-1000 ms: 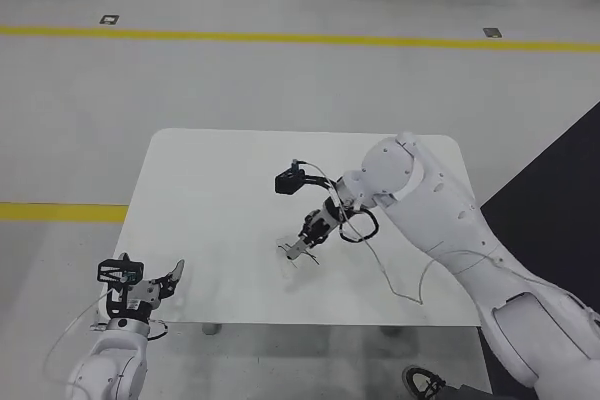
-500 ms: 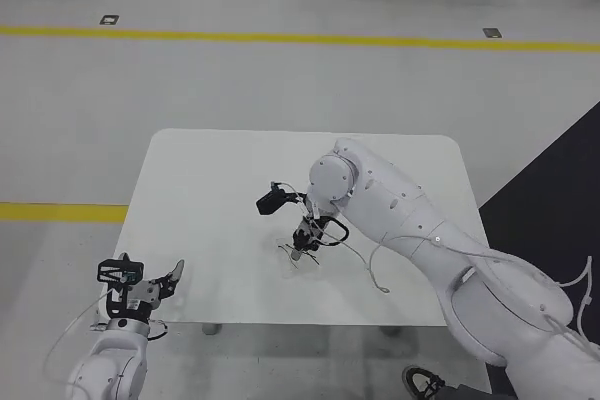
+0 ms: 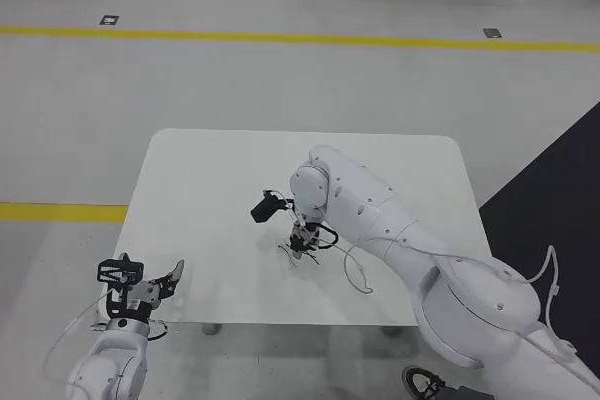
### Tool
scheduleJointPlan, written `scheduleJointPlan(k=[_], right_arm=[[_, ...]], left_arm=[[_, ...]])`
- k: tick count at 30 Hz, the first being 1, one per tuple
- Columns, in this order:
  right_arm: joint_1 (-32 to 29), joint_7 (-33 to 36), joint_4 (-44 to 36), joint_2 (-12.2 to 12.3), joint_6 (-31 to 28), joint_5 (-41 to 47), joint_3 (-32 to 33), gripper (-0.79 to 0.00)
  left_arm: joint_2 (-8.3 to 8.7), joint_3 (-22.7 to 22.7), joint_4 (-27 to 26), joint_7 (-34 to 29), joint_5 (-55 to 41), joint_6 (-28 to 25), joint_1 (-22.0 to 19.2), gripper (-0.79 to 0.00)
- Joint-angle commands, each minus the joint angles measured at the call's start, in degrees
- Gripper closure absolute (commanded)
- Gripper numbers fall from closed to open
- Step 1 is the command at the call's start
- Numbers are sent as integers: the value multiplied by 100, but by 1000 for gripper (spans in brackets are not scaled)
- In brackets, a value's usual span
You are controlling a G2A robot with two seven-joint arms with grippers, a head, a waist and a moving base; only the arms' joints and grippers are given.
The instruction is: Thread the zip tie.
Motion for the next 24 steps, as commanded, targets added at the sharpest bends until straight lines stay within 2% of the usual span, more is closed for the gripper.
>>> scheduleJointPlan(k=[1,2,5,11,24], right_arm=[[-18,-65,132,-64,-79,12,-7,-249],[-23,-106,180,-94,-121,15,-18,-274],[-63,-213,282,-178,-228,-34,-106,-277],[-109,-488,438,-328,-504,-155,-339,-240],[-27,-734,923,-546,-749,-316,-572,-215]], left_arm=[[0,0,0,0,0,0,0,-785],[0,0,0,0,0,0,0,-785],[0,0,0,0,0,0,0,-785],[0,0,0,0,0,0,0,-785],[0,0,0,0,0,0,0,-785]])
